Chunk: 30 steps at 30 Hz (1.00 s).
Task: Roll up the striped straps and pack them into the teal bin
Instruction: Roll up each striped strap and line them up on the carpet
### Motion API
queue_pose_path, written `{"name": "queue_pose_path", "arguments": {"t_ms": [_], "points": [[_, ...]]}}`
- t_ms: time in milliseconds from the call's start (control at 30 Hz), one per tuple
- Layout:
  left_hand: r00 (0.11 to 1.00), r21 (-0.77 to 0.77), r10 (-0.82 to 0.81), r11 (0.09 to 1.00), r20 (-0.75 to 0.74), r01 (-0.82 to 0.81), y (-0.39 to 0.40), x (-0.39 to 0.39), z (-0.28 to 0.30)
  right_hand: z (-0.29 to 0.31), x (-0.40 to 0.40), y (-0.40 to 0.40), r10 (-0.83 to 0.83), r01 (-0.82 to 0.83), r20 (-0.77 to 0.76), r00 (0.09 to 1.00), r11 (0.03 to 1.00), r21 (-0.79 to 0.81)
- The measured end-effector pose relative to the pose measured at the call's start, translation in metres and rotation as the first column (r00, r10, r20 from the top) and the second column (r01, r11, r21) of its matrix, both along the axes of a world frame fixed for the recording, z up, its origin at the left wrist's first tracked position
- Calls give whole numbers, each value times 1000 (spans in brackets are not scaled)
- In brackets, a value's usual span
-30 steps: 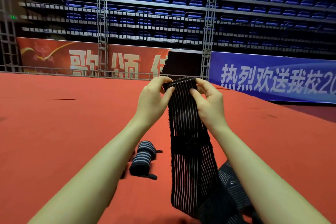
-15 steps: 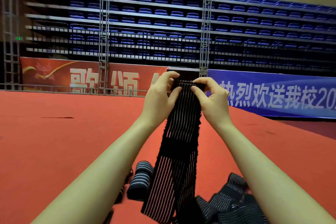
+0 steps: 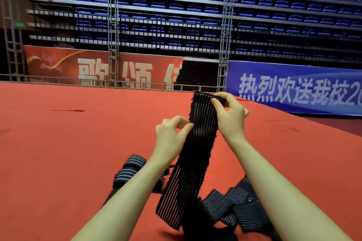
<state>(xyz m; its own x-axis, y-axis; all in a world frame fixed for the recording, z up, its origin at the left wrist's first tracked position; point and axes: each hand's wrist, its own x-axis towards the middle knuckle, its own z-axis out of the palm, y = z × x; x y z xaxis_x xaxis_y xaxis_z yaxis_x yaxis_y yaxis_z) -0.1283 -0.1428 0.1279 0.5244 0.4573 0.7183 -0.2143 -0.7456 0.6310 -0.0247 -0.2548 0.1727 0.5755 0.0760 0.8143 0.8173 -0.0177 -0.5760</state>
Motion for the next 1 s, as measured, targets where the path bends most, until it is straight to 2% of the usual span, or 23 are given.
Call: {"name": "queue_pose_path", "arguments": {"t_ms": [133,267,467,600,867,1000], "points": [[994,25,-32,999,-103,35,0,-3,-2,-3,-1,-1,86,-86,-13,996,996,5],[989,-141,-147,979,29,149,6,4,-5,-4,3,-3,197,-197,-1,980,980,16],[985,-243,-146,956,90,164,6,6,-6,2,1,-4,259,-260,34,965,965,35],[990,-208,-90,972,111,112,0,6,-4,2,1,-5,263,-264,33,964,965,11],[992,-99,-107,989,70,113,2,2,0,-3,2,-9,285,-285,37,958,958,-21],[983,-26,-154,987,98,157,1,-5,6,-8,-2,-12,366,-360,60,929,929,-83]]}}
